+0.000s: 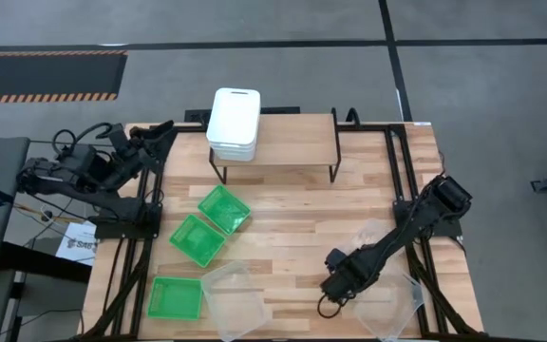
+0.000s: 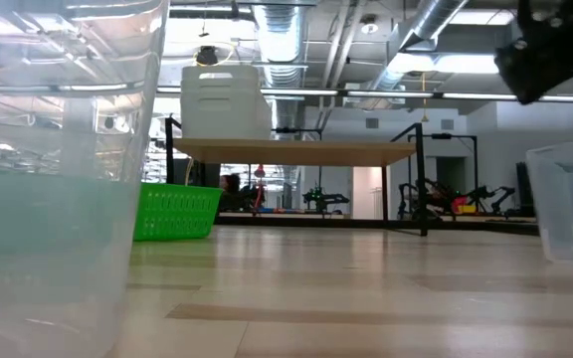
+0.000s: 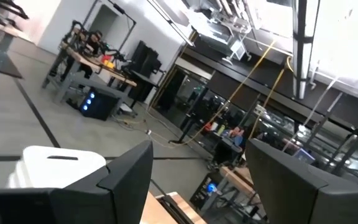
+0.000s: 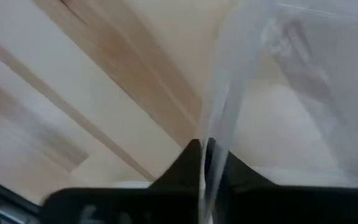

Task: Stack baskets on shelf by color
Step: Put the top transparent bin on the shelf

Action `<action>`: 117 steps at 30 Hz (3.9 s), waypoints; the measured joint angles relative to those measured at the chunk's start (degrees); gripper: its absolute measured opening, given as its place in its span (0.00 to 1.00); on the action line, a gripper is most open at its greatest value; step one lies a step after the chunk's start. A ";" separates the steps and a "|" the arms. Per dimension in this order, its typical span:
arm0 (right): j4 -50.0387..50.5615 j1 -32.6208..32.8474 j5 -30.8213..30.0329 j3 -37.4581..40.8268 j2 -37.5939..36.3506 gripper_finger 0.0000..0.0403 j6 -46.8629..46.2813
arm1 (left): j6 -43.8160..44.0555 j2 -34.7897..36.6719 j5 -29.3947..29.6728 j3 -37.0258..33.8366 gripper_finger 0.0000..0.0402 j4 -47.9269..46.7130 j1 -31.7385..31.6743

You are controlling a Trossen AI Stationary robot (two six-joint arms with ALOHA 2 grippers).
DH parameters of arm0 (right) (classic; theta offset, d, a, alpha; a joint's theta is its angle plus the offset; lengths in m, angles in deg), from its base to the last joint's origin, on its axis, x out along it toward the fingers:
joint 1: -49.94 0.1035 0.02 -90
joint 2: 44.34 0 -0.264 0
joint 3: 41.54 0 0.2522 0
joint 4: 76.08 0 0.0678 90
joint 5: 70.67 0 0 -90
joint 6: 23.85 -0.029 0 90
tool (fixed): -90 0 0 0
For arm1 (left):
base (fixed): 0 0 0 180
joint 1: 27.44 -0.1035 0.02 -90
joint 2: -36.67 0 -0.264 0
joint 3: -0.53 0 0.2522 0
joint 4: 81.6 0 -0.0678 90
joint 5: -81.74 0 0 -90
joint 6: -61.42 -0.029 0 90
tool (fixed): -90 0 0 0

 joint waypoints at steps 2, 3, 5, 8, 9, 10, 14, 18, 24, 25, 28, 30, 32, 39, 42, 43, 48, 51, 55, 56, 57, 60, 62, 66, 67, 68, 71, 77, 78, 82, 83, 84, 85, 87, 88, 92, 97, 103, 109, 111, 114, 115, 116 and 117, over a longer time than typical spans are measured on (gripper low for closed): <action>0.12 -1.13 0.00 -0.81 -0.28 0.04 2.79 | -0.83 0.25 0.43 0.03 0.61 0.03 0.00; 0.00 -1.77 -0.02 -1.18 -0.67 0.04 4.44 | -1.06 0.28 0.48 0.08 0.61 0.12 0.00; -0.02 -3.33 -0.04 -2.61 -1.60 0.02 7.78 | -1.06 0.74 0.22 0.07 0.61 -0.06 0.00; 0.19 -5.57 0.10 -4.99 -4.64 0.01 12.60 | -0.95 0.90 -0.89 0.07 0.61 -0.03 0.02; 0.25 -6.21 0.18 -6.07 -5.97 0.01 14.16 | -0.91 1.05 -0.92 0.07 0.61 0.17 0.02; 0.22 -6.80 0.28 -7.14 -7.44 0.01 15.68 | -0.89 1.29 -0.96 0.07 0.61 0.24 0.02; -0.15 -9.25 3.56 -12.80 -14.88 0.01 21.51 | -0.03 1.64 -0.99 0.07 0.61 0.31 0.01; -2.11 -13.60 1.97 -21.81 -21.60 0.01 29.03 | 0.01 1.90 -1.01 0.07 0.61 0.07 0.02; 0.96 -26.98 -7.24 -36.74 -23.16 0.00 50.95 | -0.13 1.90 0.15 0.05 0.61 -0.20 0.02; 2.33 -29.53 -8.25 -38.87 -22.43 0.00 54.94 | 0.05 1.90 0.37 0.04 0.61 -0.28 0.02; 5.57 -36.65 -10.36 -42.87 -19.45 0.00 65.71 | -0.45 1.92 0.77 0.04 0.61 -0.26 0.02; 7.04 -40.43 -10.51 -44.05 -16.84 0.00 72.53 | -0.73 1.92 1.43 0.04 0.61 -0.65 0.02; 9.31 -43.59 -10.64 -44.66 -13.72 0.00 79.42 | -0.67 1.91 1.76 0.04 0.61 -1.09 0.02; 20.35 -51.23 -8.27 -49.04 -2.09 0.00 94.73 | -1.52 1.92 2.21 0.03 0.61 -3.52 0.02; 22.82 -52.79 -7.85 -51.37 2.73 0.00 98.38 | -0.98 1.90 4.01 0.02 0.61 -5.97 0.02; 23.24 -53.20 -7.78 -52.28 4.15 0.00 98.72 | -0.63 1.90 4.35 0.02 0.61 -6.73 0.02; 23.32 -54.64 -7.65 -55.96 10.27 0.00 98.45 | 2.30 1.90 4.60 0.02 0.61 -8.98 0.01; 23.37 -54.83 -7.72 -57.62 12.43 0.00 99.19 | 3.40 1.92 4.63 0.02 0.61 -8.95 0.01; 23.73 -54.59 -7.65 -58.00 13.94 0.00 100.92 | 3.71 1.90 5.07 0.02 0.61 -9.06 0.00; 23.75 -54.66 -7.64 -57.95 13.94 0.00 101.24 | 3.93 1.91 5.07 0.02 0.61 -9.21 0.01; 23.40 -54.75 -7.63 -57.95 13.82 0.00 101.55 | 4.10 1.92 5.07 0.02 0.61 -9.29 0.02; 20.97 -54.84 -7.75 -58.04 13.68 0.00 101.63 | 4.12 1.92 5.07 0.02 0.61 -9.27 0.02; 20.69 -55.02 -7.69 -58.04 13.68 0.00 101.62 | 4.18 1.92 5.07 0.02 0.61 -9.27 0.00; 21.08 -55.23 -7.67 -58.05 14.29 0.00 101.43 | 4.71 1.92 5.07 0.02 0.61 -9.27 0.02; 21.26 -55.22 -7.66 -58.05 14.66 0.00 101.41 | 4.71 1.92 5.06 0.02 0.61 -9.27 0.00; 21.66 -55.24 -7.66 -57.92 14.91 0.00 101.41 | 4.71 1.92 5.07 0.02 0.61 -9.27 0.02; 21.41 -55.15 -7.72 -58.08 15.57 0.01 101.33 | 4.70 1.92 5.06 0.02 0.61 -9.27 0.00; 21.87 -55.15 -8.36 -58.02 16.66 0.03 100.10 | 4.41 1.92 4.93 0.02 0.61 -9.29 0.00; 21.93 -55.16 -8.54 -58.01 16.77 0.04 99.82 | 4.38 1.91 4.74 0.02 0.61 -9.29 0.01; 21.84 -55.16 -8.55 -58.02 17.30 0.12 99.35 | 4.30 1.91 4.61 0.02 0.61 -9.29 0.00; 21.90 -55.16 -8.57 -57.96 17.48 0.14 99.00 | 4.29 1.92 4.60 0.02 0.61 -9.29 0.01; 21.90 -55.16 -8.57 -57.91 17.50 0.17 98.51 | 4.29 1.90 4.59 0.02 0.61 -9.29 0.02; 21.83 -55.16 -8.57 -57.91 17.46 0.19 98.25 | 4.33 1.91 4.59 0.02 0.61 -9.29 0.02; 21.65 -55.16 -8.57 -57.93 17.29 0.23 98.12 | 4.34 1.90 4.59 0.02 0.61 -9.29 0.01; 21.32 -55.16 -8.57 -57.93 17.29 0.25 97.86 | 4.34 1.92 4.59 0.02 0.61 -9.29 0.01; 21.81 -55.16 -8.52 -59.47 17.40 0.33 95.37 | 4.34 1.92 4.59 0.02 0.61 -9.29 0.02; 22.08 -54.39 -8.55 -64.11 17.37 0.40 93.49 | 4.12 1.92 4.59 0.02 0.61 -9.29 0.02; 20.82 -53.39 -8.97 -63.61 12.49 0.42 87.42 | 4.10 1.91 4.53 0.02 0.61 -9.30 0.00; 22.64 -55.07 -23.18 -63.66 9.20 0.38 73.28 | 4.10 1.92 4.48 0.02 0.61 -9.31 0.02; 24.72 -56.90 -27.08 -63.64 9.40 0.36 68.55 | 4.12 1.90 4.42 0.02 0.61 -9.35 0.02; 26.73 -60.22 -26.55 -63.65 10.99 0.33 64.56 | 4.12 1.92 3.98 0.02 0.61 -9.38 0.02; 27.45 -61.33 -25.69 -63.53 11.68 0.32 64.31 | 4.12 1.90 3.97 0.02 0.61 -9.38 0.01; 27.72 -62.31 -25.44 -63.19 12.35 0.32 64.19 | 4.12 1.90 3.94 0.02 0.61 -9.38 0.02; 27.72 -62.95 -25.47 -62.93 12.85 0.31 64.13 | 4.12 1.92 3.84 0.02 0.61 -9.38 0.02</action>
